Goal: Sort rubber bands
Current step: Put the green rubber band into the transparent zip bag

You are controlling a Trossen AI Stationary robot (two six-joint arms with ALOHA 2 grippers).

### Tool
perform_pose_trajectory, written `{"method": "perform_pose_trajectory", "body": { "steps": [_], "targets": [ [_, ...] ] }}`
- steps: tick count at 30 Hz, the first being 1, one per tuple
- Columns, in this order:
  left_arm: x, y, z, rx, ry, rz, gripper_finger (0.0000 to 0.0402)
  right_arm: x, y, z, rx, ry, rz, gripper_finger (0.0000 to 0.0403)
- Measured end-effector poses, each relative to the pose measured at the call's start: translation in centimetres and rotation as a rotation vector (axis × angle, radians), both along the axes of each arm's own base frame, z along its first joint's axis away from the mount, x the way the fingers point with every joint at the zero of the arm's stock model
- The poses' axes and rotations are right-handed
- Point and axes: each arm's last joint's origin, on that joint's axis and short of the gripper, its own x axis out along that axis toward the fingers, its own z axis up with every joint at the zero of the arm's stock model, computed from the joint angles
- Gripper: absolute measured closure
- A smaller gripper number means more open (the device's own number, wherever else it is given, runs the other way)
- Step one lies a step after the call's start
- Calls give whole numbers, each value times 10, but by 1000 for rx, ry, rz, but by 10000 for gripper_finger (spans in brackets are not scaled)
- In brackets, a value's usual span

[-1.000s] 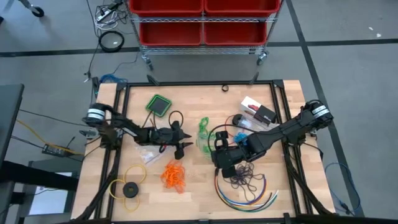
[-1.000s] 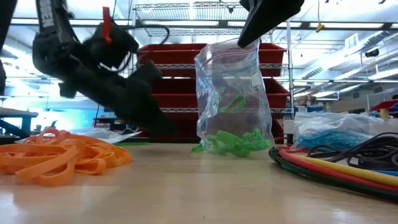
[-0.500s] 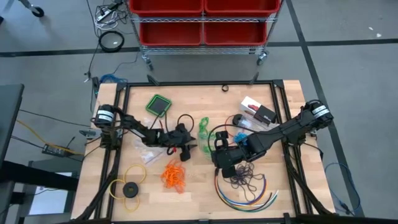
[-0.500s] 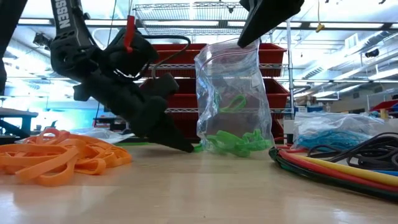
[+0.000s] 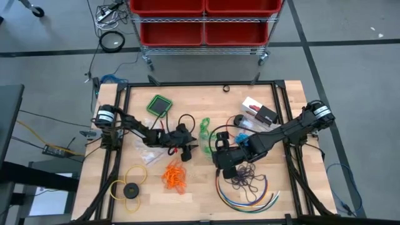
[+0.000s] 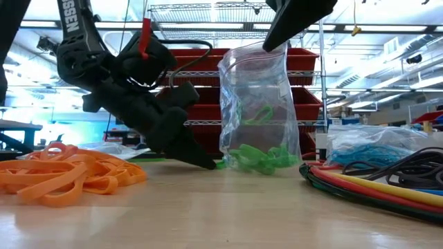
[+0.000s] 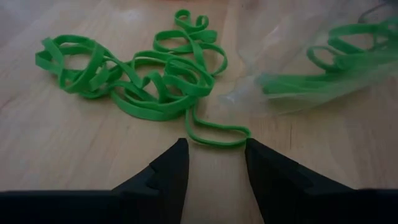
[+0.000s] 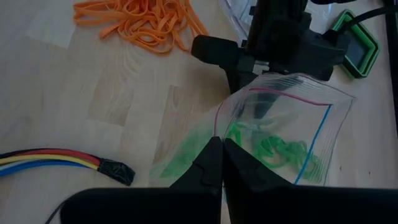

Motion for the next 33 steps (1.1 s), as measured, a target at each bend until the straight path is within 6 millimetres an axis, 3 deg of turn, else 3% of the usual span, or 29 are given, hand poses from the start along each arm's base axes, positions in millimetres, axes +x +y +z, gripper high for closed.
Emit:
{"method": "perform_pose_trajectory", "body": {
  "steps": [10, 13, 16, 21, 27, 33],
  "targets": [
    [19, 14, -4, -21, 57, -6, 244, 1, 0, 0, -1, -6, 5, 403],
    [27, 14, -5, -15, 90, -14, 289, 1, 0, 0, -1, -6, 5, 403],
    [29, 13, -5, 0, 101, -42, 370, 1, 0, 0, -1, -6, 5, 403],
    [29, 10, -1, 3, 104, -92, 394, 0, 1, 0, -1, -6, 6, 403],
    [19, -4, 21, -35, 134, -215, 398, -2, 2, -1, 2, 8, 2, 403],
    [3, -16, 72, 49, 84, -304, 400, -2, 2, -1, 1, 9, -1, 403]
  ]
}}
